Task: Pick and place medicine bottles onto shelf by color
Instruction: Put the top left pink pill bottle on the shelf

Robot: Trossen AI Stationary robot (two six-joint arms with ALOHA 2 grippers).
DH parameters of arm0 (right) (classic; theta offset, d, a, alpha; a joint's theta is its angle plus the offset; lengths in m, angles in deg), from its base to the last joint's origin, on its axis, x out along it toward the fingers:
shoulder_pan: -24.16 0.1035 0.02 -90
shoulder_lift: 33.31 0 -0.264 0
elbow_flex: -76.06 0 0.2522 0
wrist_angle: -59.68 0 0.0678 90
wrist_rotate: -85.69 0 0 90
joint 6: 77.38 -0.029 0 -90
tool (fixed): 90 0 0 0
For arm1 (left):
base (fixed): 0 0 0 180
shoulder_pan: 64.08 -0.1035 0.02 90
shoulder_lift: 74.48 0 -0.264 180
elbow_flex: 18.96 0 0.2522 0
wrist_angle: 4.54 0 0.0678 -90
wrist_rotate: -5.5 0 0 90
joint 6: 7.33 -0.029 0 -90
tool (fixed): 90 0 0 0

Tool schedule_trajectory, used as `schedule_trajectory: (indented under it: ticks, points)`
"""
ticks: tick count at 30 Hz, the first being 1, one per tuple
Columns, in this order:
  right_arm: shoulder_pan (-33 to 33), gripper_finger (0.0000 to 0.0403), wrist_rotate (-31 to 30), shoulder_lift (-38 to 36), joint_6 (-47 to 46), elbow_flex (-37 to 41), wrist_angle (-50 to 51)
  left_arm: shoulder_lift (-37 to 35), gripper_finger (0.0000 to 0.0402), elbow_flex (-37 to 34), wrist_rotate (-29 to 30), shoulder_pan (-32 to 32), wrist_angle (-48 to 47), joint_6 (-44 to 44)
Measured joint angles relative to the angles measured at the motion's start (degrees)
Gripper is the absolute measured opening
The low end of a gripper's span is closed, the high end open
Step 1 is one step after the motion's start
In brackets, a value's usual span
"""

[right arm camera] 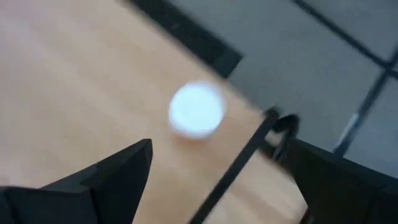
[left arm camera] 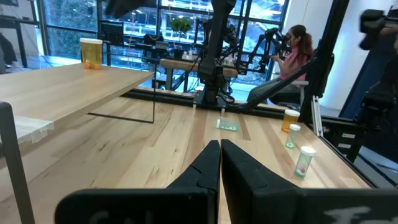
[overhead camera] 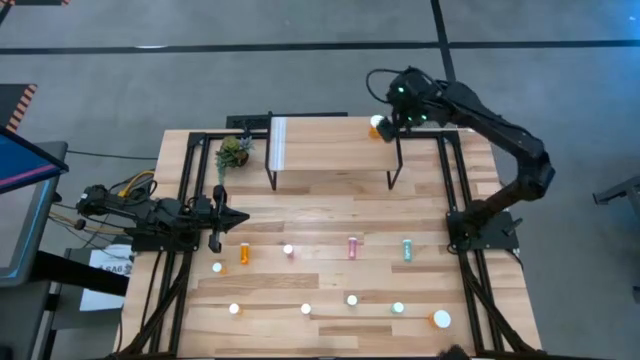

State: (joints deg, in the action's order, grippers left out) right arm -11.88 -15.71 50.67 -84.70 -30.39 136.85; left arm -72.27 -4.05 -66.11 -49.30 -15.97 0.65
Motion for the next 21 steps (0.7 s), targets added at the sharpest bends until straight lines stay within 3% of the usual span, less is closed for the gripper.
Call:
schedule_trajectory:
  ticks: [4,7,15,21]
  points:
    - [6.11,0.0390,6.66,-4.69,-1.04,1.46,7.82,-0.01,0.0000,0.00,0.00,0.02,-0.02,-0.01]
    - [14.49,0.0390,6.84,-8.42,-4.34,3.65,11.17,0.00,0.0000,0.00,0.00,0.01,0.00,-0.01]
    - [44.79,0.0390,-7.43,-18.85,-22.33,12.53,10.10,-0.01,0.0000,0.00,0.01,0.01,0.00,-0.01]
    - [66.51,0.0390,-14.75,-21.79,-36.97,20.75,1.27,0.00,0.0000,0.00,0.00,0.02,0.00,-0.01]
